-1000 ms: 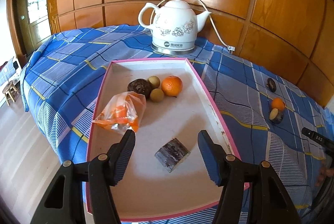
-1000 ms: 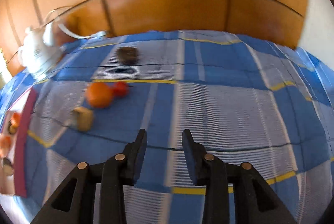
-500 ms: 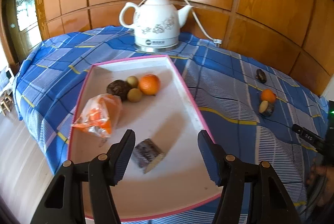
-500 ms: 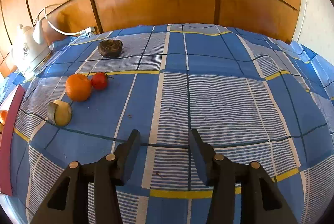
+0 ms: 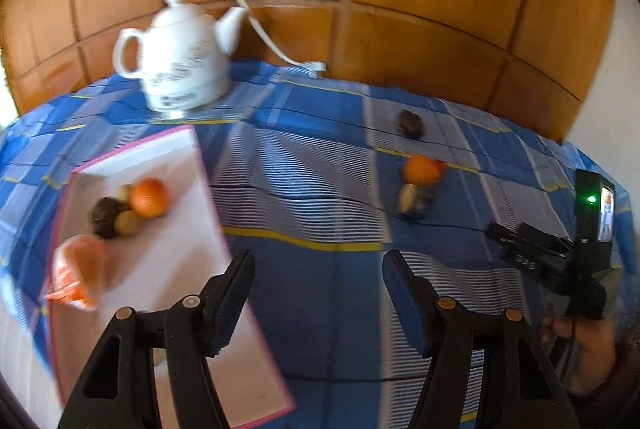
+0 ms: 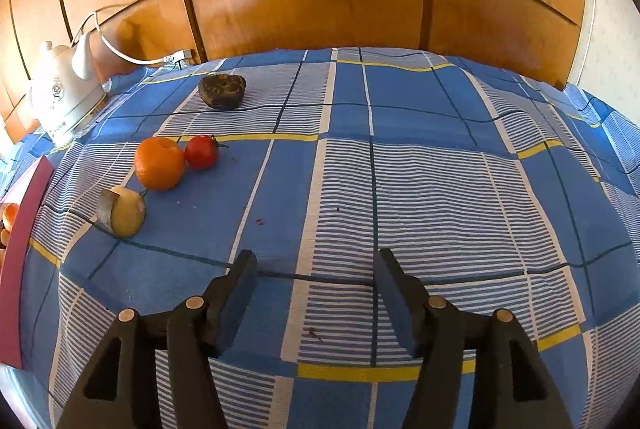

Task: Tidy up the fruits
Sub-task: 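Withdraw the right gripper from the tray back over the table, then grasp the cut dark log piece with the left gripper, then lift the log piece with the left gripper while the right gripper moves toward the tomato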

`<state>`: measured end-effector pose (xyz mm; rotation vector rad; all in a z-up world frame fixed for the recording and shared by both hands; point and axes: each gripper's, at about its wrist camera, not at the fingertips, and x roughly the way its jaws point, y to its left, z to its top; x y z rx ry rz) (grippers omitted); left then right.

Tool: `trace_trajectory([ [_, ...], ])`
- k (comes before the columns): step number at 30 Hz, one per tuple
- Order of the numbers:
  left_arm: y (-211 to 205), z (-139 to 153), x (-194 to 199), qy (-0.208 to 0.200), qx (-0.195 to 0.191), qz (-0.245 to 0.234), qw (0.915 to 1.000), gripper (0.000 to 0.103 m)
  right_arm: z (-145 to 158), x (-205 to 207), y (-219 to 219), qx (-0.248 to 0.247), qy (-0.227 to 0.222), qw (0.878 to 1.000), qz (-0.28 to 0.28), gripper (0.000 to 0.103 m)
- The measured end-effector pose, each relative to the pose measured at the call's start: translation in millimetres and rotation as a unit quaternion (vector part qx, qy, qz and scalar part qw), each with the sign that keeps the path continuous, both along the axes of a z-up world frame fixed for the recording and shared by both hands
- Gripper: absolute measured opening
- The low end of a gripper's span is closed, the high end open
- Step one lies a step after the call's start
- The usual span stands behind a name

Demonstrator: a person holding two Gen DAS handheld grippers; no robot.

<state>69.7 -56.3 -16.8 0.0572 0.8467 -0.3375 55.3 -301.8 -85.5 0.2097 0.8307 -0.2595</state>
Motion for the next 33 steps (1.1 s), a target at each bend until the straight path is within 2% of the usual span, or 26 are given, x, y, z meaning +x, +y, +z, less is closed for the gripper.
trace_trajectory([
  [7, -53, -12, 16, 0.006, 0.016, -0.083, 0.9964, 0.066, 0, -1, -1, 0.003, -0.003, 1.000, 0.001, 0.063],
  [9, -68, -19, 24, 0.009, 0.022, -0.100, 0.9947, 0.062, 0, -1, -1, 0.004, -0.004, 1.000, 0.001, 0.064],
  [13, -91, -30, 40, 0.028, 0.021, -0.124, 0.9916, 0.039, -1, -1, 0, 0.005, -0.005, 1.000, 0.004, 0.066],
  [14, -97, -33, 45, 0.033, 0.020, -0.127, 0.9912, 0.037, -1, -1, 0, 0.005, -0.005, 1.000, 0.004, 0.066],
  [18, -110, -41, 62, 0.043, 0.014, -0.123, 0.9914, 0.037, -1, 0, 1, 0.005, -0.005, 1.000, 0.007, 0.069],
  [22, -119, -54, 79, 0.051, 0.027, -0.108, 0.9925, 0.037, -1, 0, 1, 0.005, -0.005, 1.000, 0.009, 0.070],
  [23, -120, -57, 83, 0.056, 0.027, -0.106, 0.9924, 0.028, -1, 0, 1, 0.005, -0.006, 1.000, 0.009, 0.070],
  [24, -119, -60, 84, 0.057, 0.028, -0.102, 0.9927, 0.026, -1, 0, 1, 0.005, -0.006, 1.000, 0.009, 0.070],
  [29, -101, -57, 63, 0.029, 0.012, -0.091, 0.9954, 0.026, -2, -1, 1, 0.006, -0.007, 1.000, 0.009, 0.070],
  [33, -72, -61, 37, 0.017, -0.013, -0.053, 0.9984, 0.026, -2, -1, 1, 0.006, -0.007, 1.000, 0.009, 0.070],
])
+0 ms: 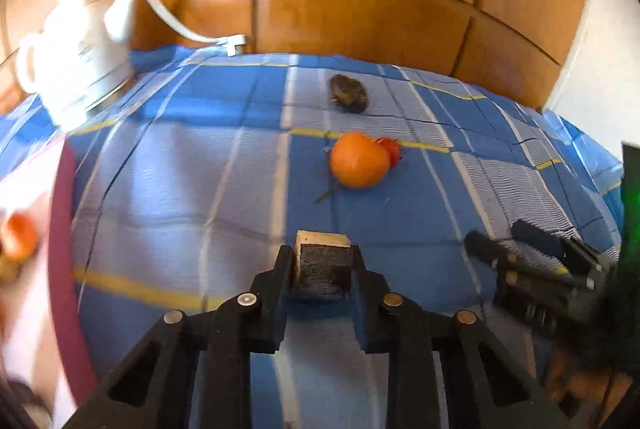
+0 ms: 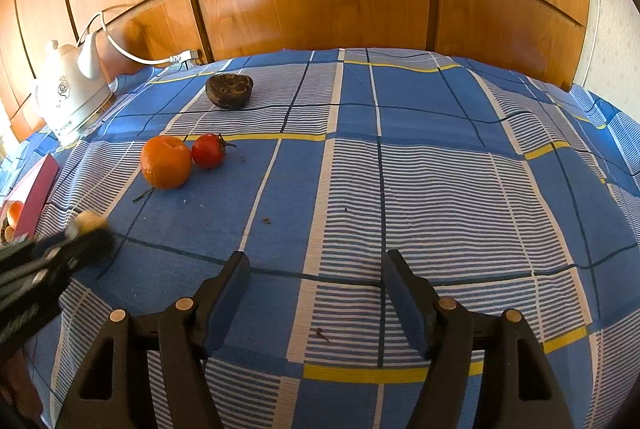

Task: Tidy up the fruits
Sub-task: 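Lift the log piece with the left gripper while the right gripper moves toward the tomato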

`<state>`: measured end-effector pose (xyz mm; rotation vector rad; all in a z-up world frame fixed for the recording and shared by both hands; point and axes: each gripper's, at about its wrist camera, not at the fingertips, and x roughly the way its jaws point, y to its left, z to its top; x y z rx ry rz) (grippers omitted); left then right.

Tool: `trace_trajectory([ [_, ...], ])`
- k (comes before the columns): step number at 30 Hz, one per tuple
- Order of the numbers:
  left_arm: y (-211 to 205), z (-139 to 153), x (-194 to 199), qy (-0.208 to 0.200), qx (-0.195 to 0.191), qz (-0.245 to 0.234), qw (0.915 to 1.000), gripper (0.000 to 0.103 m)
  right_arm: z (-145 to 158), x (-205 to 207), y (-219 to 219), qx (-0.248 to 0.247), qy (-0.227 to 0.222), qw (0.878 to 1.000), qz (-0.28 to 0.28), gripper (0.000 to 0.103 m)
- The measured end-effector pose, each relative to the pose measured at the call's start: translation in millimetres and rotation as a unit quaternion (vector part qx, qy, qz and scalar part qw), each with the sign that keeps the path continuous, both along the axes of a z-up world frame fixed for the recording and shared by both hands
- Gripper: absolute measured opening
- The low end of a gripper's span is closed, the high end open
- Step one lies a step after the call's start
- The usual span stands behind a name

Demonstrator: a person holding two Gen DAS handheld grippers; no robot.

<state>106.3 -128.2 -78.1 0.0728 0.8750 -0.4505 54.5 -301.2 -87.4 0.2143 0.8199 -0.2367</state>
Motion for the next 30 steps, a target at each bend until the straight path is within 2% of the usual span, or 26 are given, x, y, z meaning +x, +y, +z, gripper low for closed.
trace_trajectory([
  [2, 6, -7, -8, -0.007, -0.009, -0.001, 0.9999, 0.026, 0, 0, 0, -0.002, 0.000, 1.000, 0.000, 0.070],
  [4, 3, -10, -11, -0.024, 0.005, -0.010, 0.9996, 0.026, 0, 1, 1, -0.003, 0.001, 1.000, 0.000, 0.070],
  [9, 7, -13, -7, -0.022, -0.013, -0.011, 0.9996, 0.026, 0, 1, 2, -0.006, 0.003, 1.000, -0.001, 0.070],
  [23, 11, -13, -11, -0.032, -0.024, -0.012, 0.9991, 0.026, 1, 4, 1, -0.004, 0.016, 1.000, 0.002, 0.070],
  [25, 11, -13, -11, -0.033, -0.025, -0.012, 0.9991, 0.026, 3, 6, 1, -0.007, 0.023, 1.000, 0.003, 0.066],
  [27, 11, -13, -11, -0.033, -0.026, -0.012, 0.9991, 0.026, 7, 8, 1, 0.005, 0.025, 1.000, 0.006, 0.057],
  [30, 11, -13, -11, -0.033, -0.028, -0.012, 0.9990, 0.026, 19, 14, 5, 0.023, 0.013, 0.999, 0.031, 0.057],
])
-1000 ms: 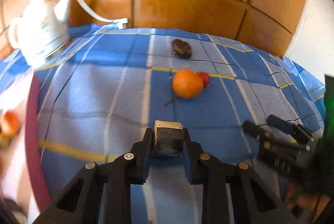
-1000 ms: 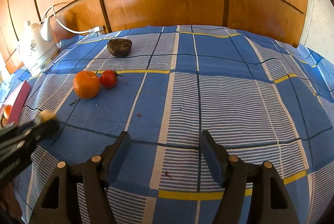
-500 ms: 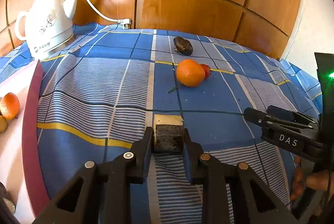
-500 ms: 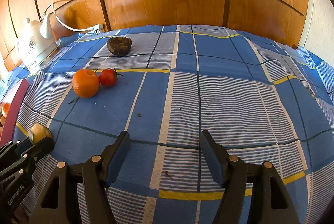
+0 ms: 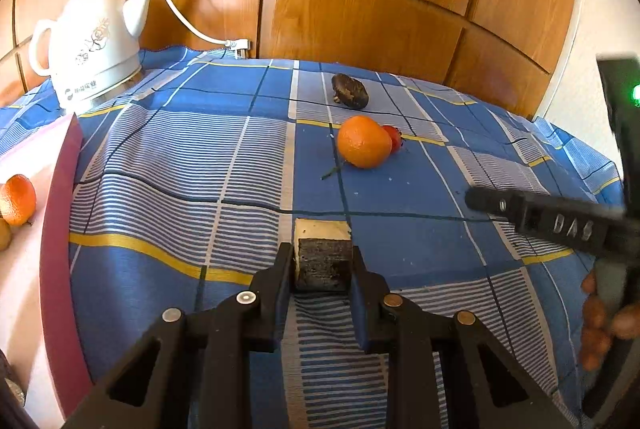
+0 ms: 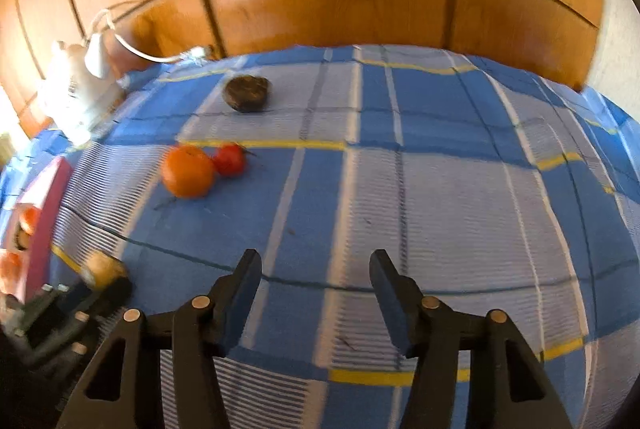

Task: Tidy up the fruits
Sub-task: 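Lift the log piece with the left gripper while the right gripper moves toward the tomato, then grasp the red tomato with the right gripper while the left gripper holds the log piece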

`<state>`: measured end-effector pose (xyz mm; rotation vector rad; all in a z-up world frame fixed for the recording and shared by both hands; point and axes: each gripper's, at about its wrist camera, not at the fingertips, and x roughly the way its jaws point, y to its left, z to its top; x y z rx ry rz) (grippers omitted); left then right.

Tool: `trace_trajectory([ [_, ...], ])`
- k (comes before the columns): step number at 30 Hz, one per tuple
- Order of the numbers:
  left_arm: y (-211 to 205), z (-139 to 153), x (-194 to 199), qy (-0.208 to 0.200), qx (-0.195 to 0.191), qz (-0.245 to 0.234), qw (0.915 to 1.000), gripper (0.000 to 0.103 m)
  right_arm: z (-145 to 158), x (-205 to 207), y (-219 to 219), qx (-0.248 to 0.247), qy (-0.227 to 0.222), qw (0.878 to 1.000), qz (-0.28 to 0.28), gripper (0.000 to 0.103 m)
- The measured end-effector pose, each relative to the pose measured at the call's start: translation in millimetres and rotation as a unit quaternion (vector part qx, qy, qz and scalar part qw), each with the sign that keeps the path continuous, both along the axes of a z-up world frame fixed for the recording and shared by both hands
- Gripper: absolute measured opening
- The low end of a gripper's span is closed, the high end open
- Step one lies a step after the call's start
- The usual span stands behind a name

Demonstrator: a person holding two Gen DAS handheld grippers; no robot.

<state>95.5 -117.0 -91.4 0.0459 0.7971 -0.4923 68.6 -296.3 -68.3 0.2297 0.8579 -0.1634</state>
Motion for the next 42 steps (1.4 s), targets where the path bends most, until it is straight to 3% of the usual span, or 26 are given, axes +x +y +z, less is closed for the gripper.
trace_trajectory([
  [8, 1, 0, 1, 0.001, -0.004, 0.000, 1.0000, 0.026, 35, 39, 10, 0.021, -0.021, 0.998, 0.060, 0.057],
  [14, 1, 0, 0, 0.000, -0.007, 0.000, 1.0000, 0.026, 49, 94, 10, 0.052, -0.015, 0.996, 0.076, 0.057],
  [24, 4, -1, 1, 0.002, -0.016, -0.002, 0.9999, 0.026, 20, 177, 5, 0.045, 0.042, 0.996, 0.064, 0.060],
  [28, 4, -2, 2, 0.001, -0.016, -0.002, 0.9999, 0.026, 21, 177, -2, 0.053, 0.034, 0.997, 0.054, 0.060],
  [35, 4, -2, 2, 0.001, -0.017, -0.003, 0.9999, 0.026, 19, 143, 9, 0.070, 0.082, 0.984, 0.142, 0.059],
  [38, 4, -2, 2, 0.001, -0.017, -0.003, 0.9998, 0.026, 15, 129, 3, 0.077, 0.093, 0.984, 0.128, 0.048],
  [42, 3, -2, 1, 0.001, -0.017, -0.003, 0.9998, 0.026, 5, 121, -18, 0.160, 0.098, 0.980, 0.067, 0.036],
])
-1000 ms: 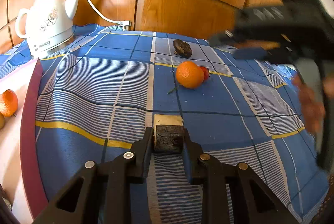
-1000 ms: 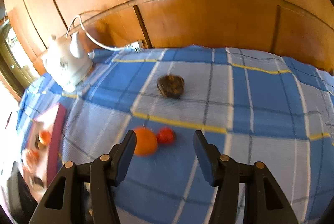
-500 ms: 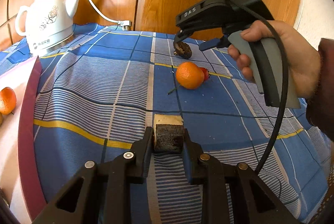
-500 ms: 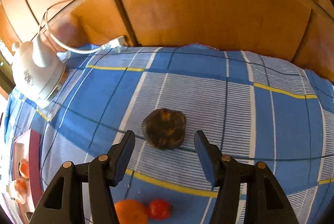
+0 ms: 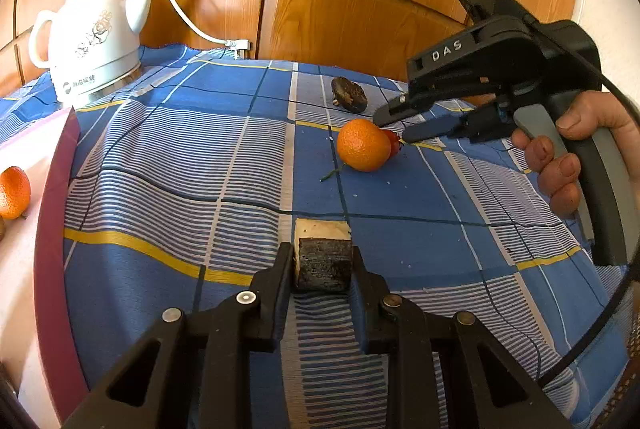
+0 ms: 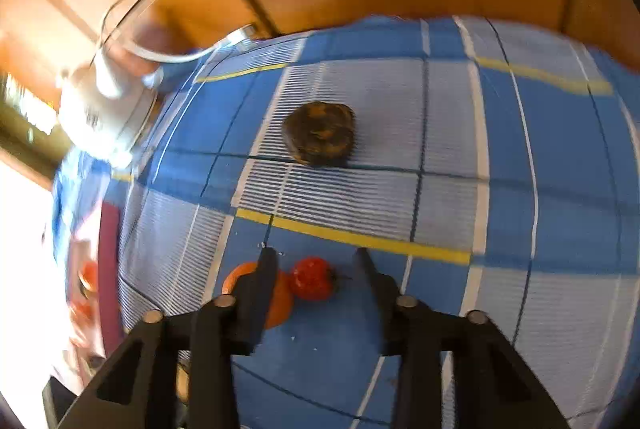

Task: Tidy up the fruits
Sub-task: 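Grasp the red tomato with the right gripper while the left gripper holds the log piece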

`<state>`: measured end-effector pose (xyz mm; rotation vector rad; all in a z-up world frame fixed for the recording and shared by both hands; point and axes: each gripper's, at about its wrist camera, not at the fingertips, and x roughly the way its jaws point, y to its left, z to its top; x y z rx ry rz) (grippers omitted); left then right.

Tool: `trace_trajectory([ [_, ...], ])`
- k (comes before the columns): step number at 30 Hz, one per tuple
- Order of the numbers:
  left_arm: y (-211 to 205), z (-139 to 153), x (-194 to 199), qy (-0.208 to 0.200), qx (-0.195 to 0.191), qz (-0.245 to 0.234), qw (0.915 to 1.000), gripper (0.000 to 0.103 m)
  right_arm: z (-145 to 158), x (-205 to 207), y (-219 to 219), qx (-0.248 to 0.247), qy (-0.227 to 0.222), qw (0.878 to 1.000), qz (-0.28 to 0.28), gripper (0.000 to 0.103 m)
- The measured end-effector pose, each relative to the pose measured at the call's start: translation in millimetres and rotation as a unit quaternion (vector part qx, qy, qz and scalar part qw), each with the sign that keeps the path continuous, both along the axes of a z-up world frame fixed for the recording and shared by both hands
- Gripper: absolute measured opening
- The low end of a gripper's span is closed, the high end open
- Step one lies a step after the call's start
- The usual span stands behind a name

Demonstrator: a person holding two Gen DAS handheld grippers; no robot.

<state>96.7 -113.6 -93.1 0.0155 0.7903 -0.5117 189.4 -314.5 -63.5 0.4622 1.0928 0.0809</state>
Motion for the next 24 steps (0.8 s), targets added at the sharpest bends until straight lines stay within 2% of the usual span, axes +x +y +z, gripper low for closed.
trace_trajectory([
  [7, 1, 0, 0, 0.000, -0.002, 0.000, 1.0000, 0.026, -17, -1, -7, 0.066, 0.022, 0.996, -0.056, 0.036],
  [11, 1, 0, -1, 0.001, -0.004, -0.001, 1.0000, 0.026, -17, 1, -6, 0.072, 0.025, 0.995, -0.070, 0.035],
  [12, 1, 0, -1, 0.001, -0.004, -0.001, 1.0000, 0.026, -17, 0, -6, 0.073, 0.028, 0.994, -0.071, 0.030],
  [14, 1, 0, 0, 0.001, -0.006, -0.001, 1.0000, 0.026, -15, -5, -7, 0.076, 0.027, 0.994, -0.071, 0.026],
  [20, 1, 0, 0, 0.002, -0.008, 0.000, 1.0000, 0.026, 2, -41, -21, 0.064, -0.005, 0.994, -0.091, 0.026],
  [24, 2, -1, 1, 0.005, -0.011, 0.000, 0.9999, 0.026, -1, -70, -30, 0.066, -0.014, 0.992, -0.102, 0.026],
])
